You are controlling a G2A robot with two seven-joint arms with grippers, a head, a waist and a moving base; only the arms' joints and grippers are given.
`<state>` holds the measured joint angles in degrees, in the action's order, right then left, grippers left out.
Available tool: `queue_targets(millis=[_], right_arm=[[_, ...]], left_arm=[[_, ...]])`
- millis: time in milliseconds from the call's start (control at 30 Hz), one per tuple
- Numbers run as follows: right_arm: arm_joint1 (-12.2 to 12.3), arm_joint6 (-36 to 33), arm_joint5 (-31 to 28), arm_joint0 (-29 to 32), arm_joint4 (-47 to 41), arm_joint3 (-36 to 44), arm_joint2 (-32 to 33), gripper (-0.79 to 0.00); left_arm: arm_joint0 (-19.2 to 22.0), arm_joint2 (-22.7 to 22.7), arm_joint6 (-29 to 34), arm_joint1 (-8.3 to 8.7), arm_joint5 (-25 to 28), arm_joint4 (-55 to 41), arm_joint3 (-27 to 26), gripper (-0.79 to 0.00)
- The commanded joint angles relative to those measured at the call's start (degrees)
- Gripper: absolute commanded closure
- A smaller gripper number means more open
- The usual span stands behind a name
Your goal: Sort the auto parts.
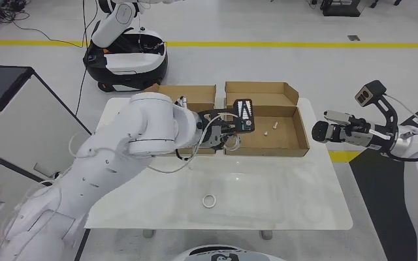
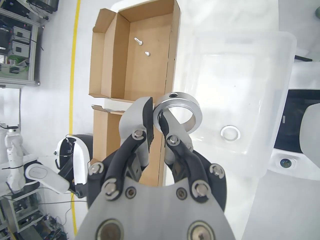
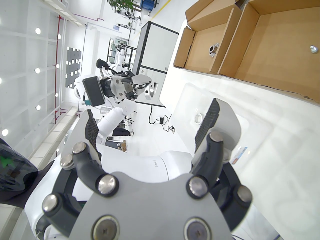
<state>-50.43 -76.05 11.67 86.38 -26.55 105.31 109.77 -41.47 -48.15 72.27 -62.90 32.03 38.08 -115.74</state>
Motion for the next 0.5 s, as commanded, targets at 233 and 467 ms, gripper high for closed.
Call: queue_targets(millis=[233, 467], right_arm=[[0.0, 0.0, 0.0, 0.0, 0.0, 0.0, 0.0, -0.785], [0.0, 0.0, 0.0, 0.0, 0.0, 0.0, 0.0, -0.785]], left_arm=[[-11.6, -16.8, -19.0, 2.93, 5.6, -8.9, 0.9, 0.000], [-18.6, -21.6, -32.4, 3.45, 10.6, -15.0, 2.8, 0.000]])
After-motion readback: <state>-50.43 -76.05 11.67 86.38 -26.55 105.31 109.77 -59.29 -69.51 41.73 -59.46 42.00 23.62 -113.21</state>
